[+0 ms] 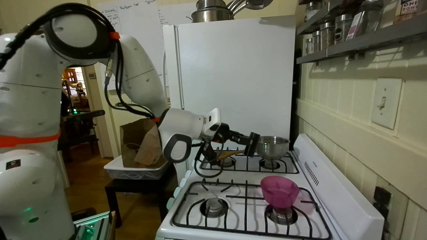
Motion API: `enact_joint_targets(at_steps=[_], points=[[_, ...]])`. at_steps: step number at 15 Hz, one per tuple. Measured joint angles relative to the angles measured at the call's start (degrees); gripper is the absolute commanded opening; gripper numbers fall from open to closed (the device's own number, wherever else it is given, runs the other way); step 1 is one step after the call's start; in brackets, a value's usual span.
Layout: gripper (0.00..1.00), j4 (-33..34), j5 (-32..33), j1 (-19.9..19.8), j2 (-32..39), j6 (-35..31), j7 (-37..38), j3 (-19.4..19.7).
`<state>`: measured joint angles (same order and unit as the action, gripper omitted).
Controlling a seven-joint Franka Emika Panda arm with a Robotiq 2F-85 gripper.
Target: Move the black bottle from the first shelf to the stove
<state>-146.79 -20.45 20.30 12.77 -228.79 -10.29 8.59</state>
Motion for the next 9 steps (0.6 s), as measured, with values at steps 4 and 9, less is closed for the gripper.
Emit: enact_joint_targets(at_steps=[4, 9], points=[[0.19, 1.09, 0.03, -4.55, 8.72, -11.87, -0.04, -4.14], [0.19, 6.96, 4.08, -3.39, 13.42, -12.74, 1.3, -1.23]])
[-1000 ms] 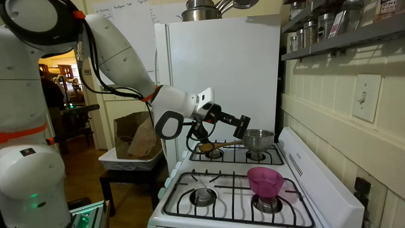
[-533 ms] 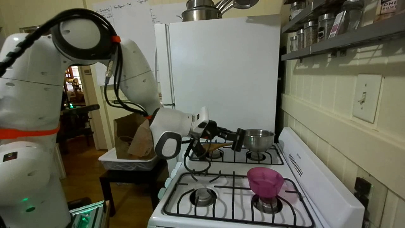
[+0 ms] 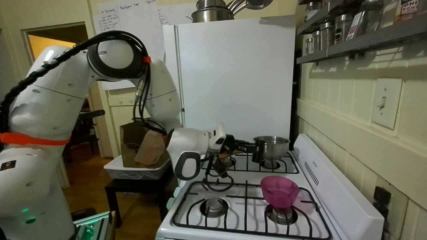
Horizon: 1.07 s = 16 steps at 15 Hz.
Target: Move the black bottle from the first shelf to the stove
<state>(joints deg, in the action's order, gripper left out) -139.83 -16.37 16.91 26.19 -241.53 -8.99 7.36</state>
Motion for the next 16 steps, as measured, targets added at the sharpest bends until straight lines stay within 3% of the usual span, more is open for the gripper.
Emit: enact_joint_targets(at_steps=[8, 16], points=[[0.19, 1.89, 4.7, -0.49, 4.29, 0.02, 9.95, 0.56], [0.19, 1.99, 4.77, -0.56, 7.93, 0.02, 11.27, 0.95]])
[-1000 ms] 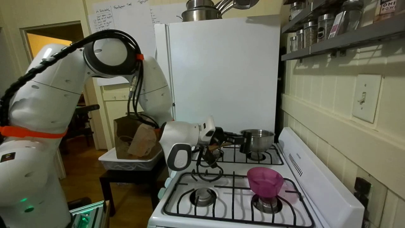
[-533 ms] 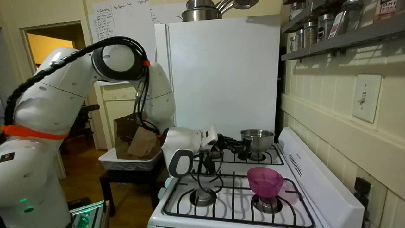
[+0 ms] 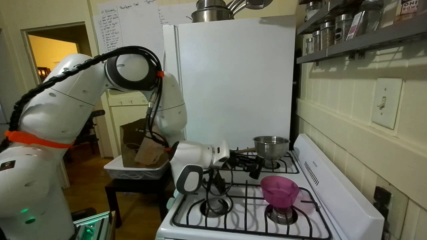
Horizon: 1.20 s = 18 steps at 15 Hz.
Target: Move the black bottle from the first shelf to the stove
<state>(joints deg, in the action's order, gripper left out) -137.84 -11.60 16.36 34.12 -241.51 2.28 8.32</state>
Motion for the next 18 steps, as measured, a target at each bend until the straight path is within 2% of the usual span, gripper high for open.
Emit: enact_joint_targets(at_steps=[8, 18], points=[[0.19, 3.15, 3.42, 2.28, 1.34, 0.0, -0.11, 3.95], [0.19, 4.64, 4.94, 2.42, 3.57, -0.03, 2.03, 4.21]])
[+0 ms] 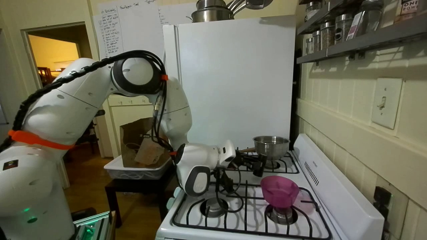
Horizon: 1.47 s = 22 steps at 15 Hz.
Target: Move the black bottle from the first shelf to the stove
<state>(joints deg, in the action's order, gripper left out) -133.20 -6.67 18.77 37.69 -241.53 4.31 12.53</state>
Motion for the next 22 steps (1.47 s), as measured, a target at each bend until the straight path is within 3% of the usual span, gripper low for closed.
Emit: enact_joint_targets(at_steps=[2, 5, 6, 9, 12, 14, 16, 18, 20, 22], points=[[0.19, 0.0, 0.49, 0.0, 0.02, 0.0, 0.65, 0.01], [0.64, -0.08, 1.33, -0.01, 0.04, 0.0, 2.09, 0.0], [0.73, -0.11, 1.42, -0.01, 0.03, 0.0, 2.33, 0.0], [0.81, -0.2, 1.49, 0.0, -0.01, 0.0, 2.57, 0.0], [0.7, -0.23, 1.49, 0.0, -0.03, 0.0, 2.58, 0.0], [0.68, -0.24, 1.49, 0.0, -0.04, 0.0, 2.58, 0.01], [0.92, -0.25, 1.49, 0.0, -0.04, 0.0, 2.58, 0.01], [1.0, -0.57, 1.56, 0.0, -0.19, 0.0, 3.0, -0.08], [1.0, -2.47, 1.57, -0.01, -1.19, -0.01, 3.52, -0.43], [1.0, -6.11, 1.14, -2.84, -3.75, 0.0, 3.33, -4.65]])
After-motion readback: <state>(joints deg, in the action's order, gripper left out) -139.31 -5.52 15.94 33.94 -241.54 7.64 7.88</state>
